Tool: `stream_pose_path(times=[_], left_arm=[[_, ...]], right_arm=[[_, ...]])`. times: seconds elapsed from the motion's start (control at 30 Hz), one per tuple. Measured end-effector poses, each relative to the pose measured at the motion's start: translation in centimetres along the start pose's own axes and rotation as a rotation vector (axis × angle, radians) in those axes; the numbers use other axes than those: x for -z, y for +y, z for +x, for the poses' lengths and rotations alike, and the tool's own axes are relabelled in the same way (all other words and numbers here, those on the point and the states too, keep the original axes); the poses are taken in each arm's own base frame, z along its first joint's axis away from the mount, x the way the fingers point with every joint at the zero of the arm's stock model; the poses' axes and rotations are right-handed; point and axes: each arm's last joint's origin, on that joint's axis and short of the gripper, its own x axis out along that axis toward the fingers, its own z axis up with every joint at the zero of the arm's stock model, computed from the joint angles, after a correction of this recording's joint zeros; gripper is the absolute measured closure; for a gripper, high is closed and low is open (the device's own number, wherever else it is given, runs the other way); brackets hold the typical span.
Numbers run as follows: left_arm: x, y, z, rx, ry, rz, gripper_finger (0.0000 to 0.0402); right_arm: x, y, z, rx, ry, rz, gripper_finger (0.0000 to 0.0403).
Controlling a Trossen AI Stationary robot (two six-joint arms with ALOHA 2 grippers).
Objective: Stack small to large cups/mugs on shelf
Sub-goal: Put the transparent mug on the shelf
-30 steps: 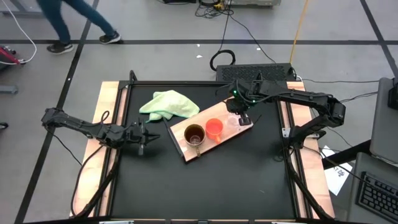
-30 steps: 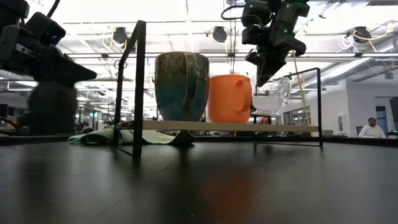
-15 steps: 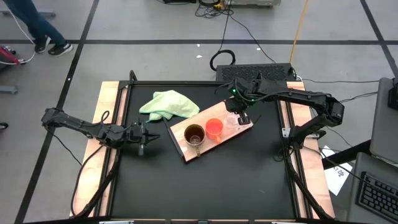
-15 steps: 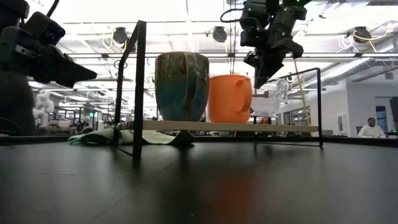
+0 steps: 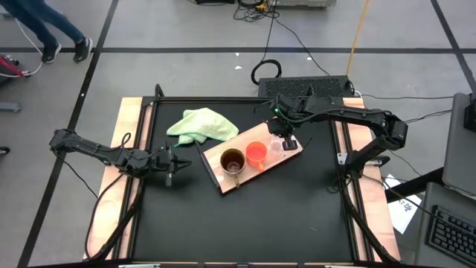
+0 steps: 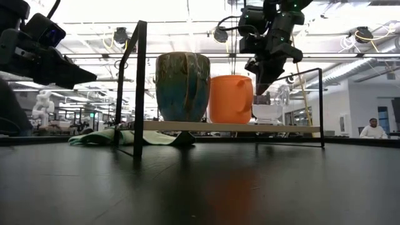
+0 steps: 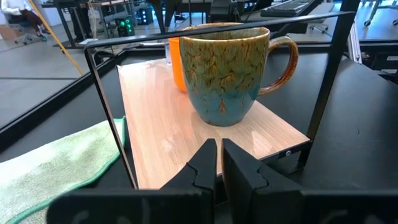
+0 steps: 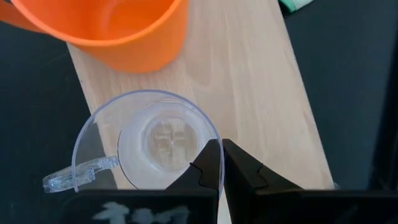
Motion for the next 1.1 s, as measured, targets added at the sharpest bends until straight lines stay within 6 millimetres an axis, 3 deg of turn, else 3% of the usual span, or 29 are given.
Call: stream_pose_path(times=[1.1], left_arm=[[0.04, 0.00, 0.00, 0.000, 0.004, 0.005, 0.0376]], right_arm=[[0.25, 0.26, 0.92, -0.050, -0.009, -0.032, 0.0403]])
